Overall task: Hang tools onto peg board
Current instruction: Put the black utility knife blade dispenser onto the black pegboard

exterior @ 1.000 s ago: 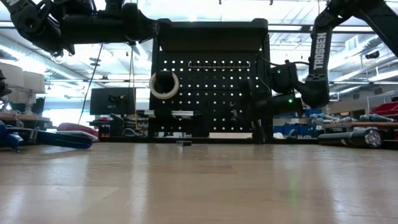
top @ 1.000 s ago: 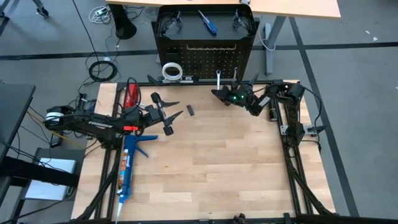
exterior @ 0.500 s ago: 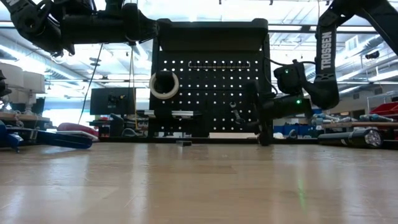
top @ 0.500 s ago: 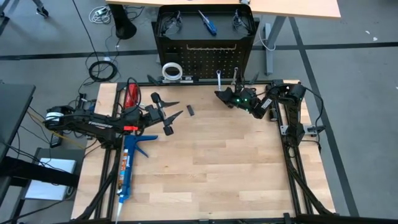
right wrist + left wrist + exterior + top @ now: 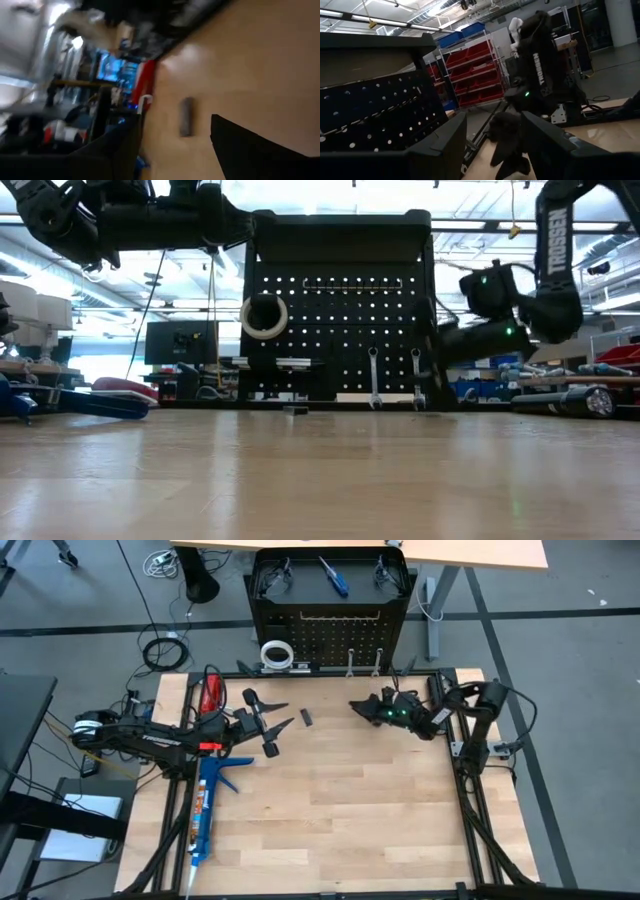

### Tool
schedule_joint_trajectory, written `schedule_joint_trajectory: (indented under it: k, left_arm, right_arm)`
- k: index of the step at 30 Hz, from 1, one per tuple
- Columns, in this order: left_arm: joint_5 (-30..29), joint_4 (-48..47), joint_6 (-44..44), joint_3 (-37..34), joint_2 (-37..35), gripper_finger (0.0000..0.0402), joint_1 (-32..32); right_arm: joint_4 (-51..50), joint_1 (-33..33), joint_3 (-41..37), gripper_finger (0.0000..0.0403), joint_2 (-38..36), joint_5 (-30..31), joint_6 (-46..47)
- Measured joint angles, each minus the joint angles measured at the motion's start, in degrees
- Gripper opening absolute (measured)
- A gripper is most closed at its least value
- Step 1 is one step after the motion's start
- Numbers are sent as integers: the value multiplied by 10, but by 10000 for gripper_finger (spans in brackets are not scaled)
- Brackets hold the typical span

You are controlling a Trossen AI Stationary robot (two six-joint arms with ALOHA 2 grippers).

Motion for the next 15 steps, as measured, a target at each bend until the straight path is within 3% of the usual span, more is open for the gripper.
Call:
schedule_joint_trajectory:
  k: [3, 6, 10, 15]
  left_arm:
    - [-16, 0, -16, 0, 0, 193, 0]
    - [-36, -3, -24, 0, 0, 193, 0]
    - [-37, 2, -24, 1, 0, 193, 0]
    - [-37, 2, -25, 1, 0, 193, 0]
  right_arm:
    - [-49, 35, 16, 237, -37, 30, -65]
    - [-184, 82, 59, 233, -67, 79, -146]
    - [-379, 151, 165, 231, -74, 168, -256]
    - [-572, 203, 320, 230, -27, 262, -358]
